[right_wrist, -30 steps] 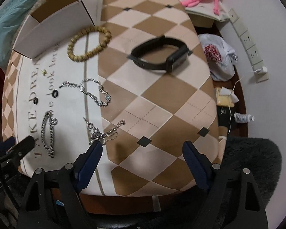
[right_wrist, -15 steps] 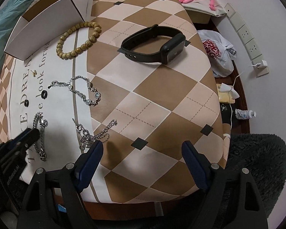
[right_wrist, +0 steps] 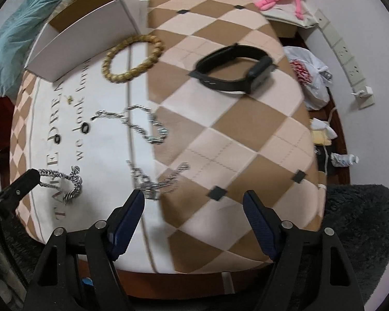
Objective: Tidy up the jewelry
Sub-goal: 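Grasp the thick silver chain with the left tool while the right tool grasps a silver chain bracelet, then carry both silver chains into the white box and open both tools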
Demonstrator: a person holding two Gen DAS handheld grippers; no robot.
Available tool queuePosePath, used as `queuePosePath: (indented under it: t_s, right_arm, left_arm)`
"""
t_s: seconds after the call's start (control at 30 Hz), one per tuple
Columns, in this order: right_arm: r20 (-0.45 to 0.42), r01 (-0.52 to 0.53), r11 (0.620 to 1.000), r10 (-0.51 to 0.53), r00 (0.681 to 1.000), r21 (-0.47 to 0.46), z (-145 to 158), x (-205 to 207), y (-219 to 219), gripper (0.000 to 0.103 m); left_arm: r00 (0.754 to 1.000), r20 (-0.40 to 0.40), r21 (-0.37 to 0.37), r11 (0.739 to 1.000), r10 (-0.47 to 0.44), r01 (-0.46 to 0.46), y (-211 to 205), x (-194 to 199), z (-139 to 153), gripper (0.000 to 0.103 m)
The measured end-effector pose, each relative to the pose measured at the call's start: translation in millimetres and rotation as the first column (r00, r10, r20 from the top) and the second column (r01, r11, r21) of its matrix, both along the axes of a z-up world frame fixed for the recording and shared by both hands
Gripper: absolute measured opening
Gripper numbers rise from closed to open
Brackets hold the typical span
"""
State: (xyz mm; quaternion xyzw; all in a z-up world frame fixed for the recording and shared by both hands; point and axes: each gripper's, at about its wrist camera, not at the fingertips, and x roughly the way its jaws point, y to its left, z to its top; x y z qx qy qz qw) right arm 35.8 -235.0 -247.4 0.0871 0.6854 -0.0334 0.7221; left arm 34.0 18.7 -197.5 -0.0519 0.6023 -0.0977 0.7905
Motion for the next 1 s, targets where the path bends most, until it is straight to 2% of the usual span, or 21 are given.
queuePosePath:
  t_s: [0.03, 0.13, 0.2, 0.27, 0.3, 0.37, 0.4, 0.43, 0.6, 0.73, 1.0]
  right_arm:
    - [0.002, -0.010, 1.000, 0.010, 1.000, -0.003, -1, 0, 5, 0.079]
    - [0.001, -0.049, 0.999, 0.049, 0.999, -0.014, -6, 2, 22, 0.073]
    - [-0.026, -0.081, 0.996, 0.080, 0.996, -0.030, -16, 2, 33, 0.071]
    - [-0.001, -0.131, 0.987, 0.131, 0.991, -0.095, -14, 1, 46, 0.065]
    - [0.017, -0.140, 0.986, 0.143, 0.990, -0.092, -13, 0, 50, 0.061]
    - [0.048, -0.158, 0.983, 0.163, 0.985, -0.096, -9, -3, 56, 0.041]
    - [0.065, -0.165, 0.981, 0.171, 0.983, -0.099, -6, -4, 58, 0.016]
    - [0.071, -0.166, 0.981, 0.173, 0.982, -0.098, -5, -4, 60, 0.013]
    - [0.120, -0.118, 0.993, 0.117, 0.986, 0.006, 6, -7, 50, 0.012]
    - [0.194, -0.089, 0.994, 0.075, 0.978, 0.067, 32, -6, 38, 0.012]
    - [0.266, -0.084, 0.979, 0.032, 0.964, 0.187, 78, 20, 25, 0.012]
  left_arm:
    - [1.000, 0.005, 0.006, 1.000, -0.001, 0.001, -1, 10, 0, 0.005]
    - [1.000, 0.011, 0.020, 1.000, -0.003, 0.003, -1, 9, 1, 0.005]
    - [1.000, 0.008, 0.025, 1.000, -0.001, 0.001, -2, 16, 0, 0.005]
    - [1.000, 0.008, 0.027, 1.000, -0.001, 0.001, -4, 24, -1, 0.005]
    - [1.000, 0.009, 0.027, 1.000, -0.001, 0.001, -6, 24, -1, 0.005]
    - [1.000, 0.009, 0.023, 1.000, 0.000, 0.000, -3, 21, -1, 0.005]
    - [1.000, 0.007, 0.021, 1.000, -0.002, 0.001, -4, 21, -2, 0.005]
    - [1.000, 0.007, 0.019, 1.000, -0.002, 0.002, -5, 21, -2, 0.005]
    - [1.000, 0.017, 0.008, 1.000, -0.006, 0.006, -2, 18, 4, 0.005]
    - [1.000, 0.027, -0.019, 1.000, -0.009, 0.010, -1, 20, 17, 0.005]
    - [0.996, 0.089, -0.093, 0.995, -0.012, 0.020, 1, 32, 67, 0.005]
